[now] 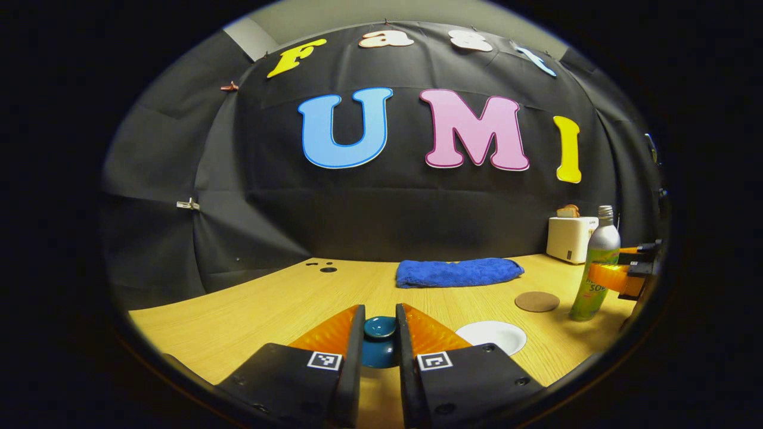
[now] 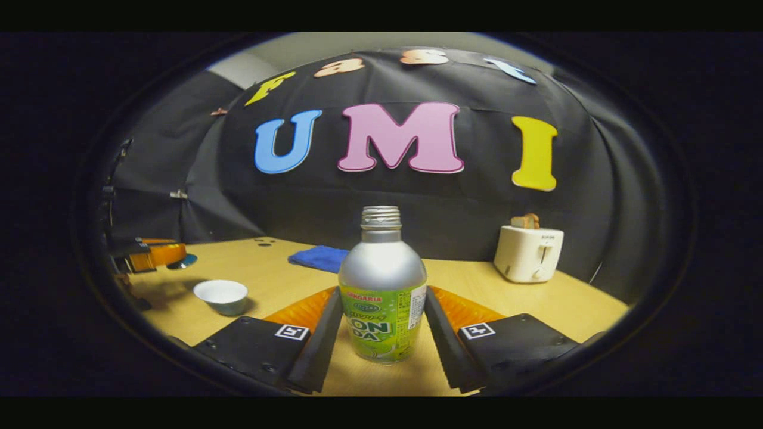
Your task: Open the teacup lid with one hand, grasp the water bottle and pour water into the teacup with the other hand; after pouring, place the water bottle on the coaster and then close the teacup lid.
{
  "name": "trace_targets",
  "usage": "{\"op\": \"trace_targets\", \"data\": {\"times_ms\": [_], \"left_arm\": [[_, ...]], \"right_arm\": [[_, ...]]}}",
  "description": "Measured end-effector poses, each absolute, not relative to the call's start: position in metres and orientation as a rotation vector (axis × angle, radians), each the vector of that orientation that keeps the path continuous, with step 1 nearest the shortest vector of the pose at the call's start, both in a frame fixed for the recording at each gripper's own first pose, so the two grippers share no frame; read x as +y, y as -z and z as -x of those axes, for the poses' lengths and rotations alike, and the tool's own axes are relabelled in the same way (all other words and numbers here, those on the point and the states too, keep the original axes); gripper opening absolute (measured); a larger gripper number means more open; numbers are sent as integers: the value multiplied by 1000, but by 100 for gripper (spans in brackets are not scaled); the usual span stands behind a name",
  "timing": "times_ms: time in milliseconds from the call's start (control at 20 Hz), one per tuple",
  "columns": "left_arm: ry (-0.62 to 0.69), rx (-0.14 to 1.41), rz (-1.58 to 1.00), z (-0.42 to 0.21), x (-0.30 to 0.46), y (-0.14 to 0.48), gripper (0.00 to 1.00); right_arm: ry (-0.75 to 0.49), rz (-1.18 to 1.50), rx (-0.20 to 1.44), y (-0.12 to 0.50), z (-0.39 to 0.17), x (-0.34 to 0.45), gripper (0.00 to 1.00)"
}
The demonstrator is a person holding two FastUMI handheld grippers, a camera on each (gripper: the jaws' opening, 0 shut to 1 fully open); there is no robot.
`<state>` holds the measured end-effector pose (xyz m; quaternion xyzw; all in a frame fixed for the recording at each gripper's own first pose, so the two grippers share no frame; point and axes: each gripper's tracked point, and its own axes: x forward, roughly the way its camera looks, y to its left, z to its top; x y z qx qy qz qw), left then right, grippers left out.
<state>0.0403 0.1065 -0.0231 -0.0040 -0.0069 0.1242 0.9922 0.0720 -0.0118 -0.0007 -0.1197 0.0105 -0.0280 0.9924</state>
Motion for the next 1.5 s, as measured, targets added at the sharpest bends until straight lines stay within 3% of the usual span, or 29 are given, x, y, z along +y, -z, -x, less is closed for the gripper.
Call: {"op": "trace_targets", "data": {"times_ms": [150,750,1250,1300,1500], "left_arm": [[-216,-15,8,-38,113,22,32],[-156,-15,5,-37,116,22,32],[-150,-14,5,-37,116,22,31],[-150,-14,5,-37,117,23,32],[-161,-13,6,-37,118,24,32]], "right_arm": [[62,515,3,-14,-76,0,77],[-108,1340,-45,-2,-82,71,76],[-184,1658,-78,17,-86,85,77],[-191,1679,-80,17,-88,87,73],[-227,1759,-74,21,-85,92,76]]}}
